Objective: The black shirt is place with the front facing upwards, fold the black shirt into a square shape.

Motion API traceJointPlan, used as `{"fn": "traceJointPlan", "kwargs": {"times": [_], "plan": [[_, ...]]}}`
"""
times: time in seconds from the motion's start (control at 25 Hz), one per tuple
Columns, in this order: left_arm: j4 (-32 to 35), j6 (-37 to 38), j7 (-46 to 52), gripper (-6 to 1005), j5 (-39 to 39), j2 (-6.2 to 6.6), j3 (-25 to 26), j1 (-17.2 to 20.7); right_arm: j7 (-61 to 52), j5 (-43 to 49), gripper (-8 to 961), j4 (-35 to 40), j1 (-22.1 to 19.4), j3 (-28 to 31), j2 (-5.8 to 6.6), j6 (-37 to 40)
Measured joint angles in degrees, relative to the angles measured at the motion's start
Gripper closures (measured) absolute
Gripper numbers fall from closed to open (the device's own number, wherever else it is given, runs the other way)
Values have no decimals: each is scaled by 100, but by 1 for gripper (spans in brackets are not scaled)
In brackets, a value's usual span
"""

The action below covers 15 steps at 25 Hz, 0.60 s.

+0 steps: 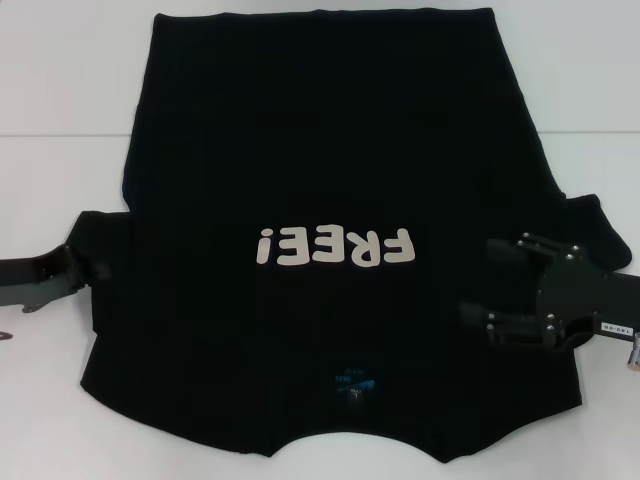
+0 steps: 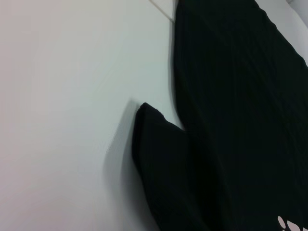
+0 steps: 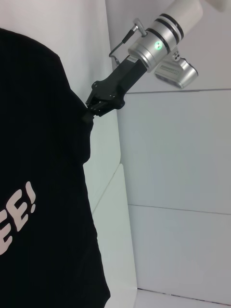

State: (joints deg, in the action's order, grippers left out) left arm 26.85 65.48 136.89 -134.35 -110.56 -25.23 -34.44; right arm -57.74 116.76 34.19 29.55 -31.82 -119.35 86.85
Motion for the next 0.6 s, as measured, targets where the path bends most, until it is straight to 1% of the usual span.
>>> {"fn": "traceJointPlan", "kwargs": {"times": [0.16,0.32,0.6], "plan": [[14,-24,-4,971,-1,0,1,-9,0,0,25,0,14,0,0,0],[25,-121,-32,971,16,0,15,-10,0,-7,26,0,15,0,1,0],[233,-464,-10,970,-76,14,-220,-14,0,-16,26,0,32,29,0,-2]]}}
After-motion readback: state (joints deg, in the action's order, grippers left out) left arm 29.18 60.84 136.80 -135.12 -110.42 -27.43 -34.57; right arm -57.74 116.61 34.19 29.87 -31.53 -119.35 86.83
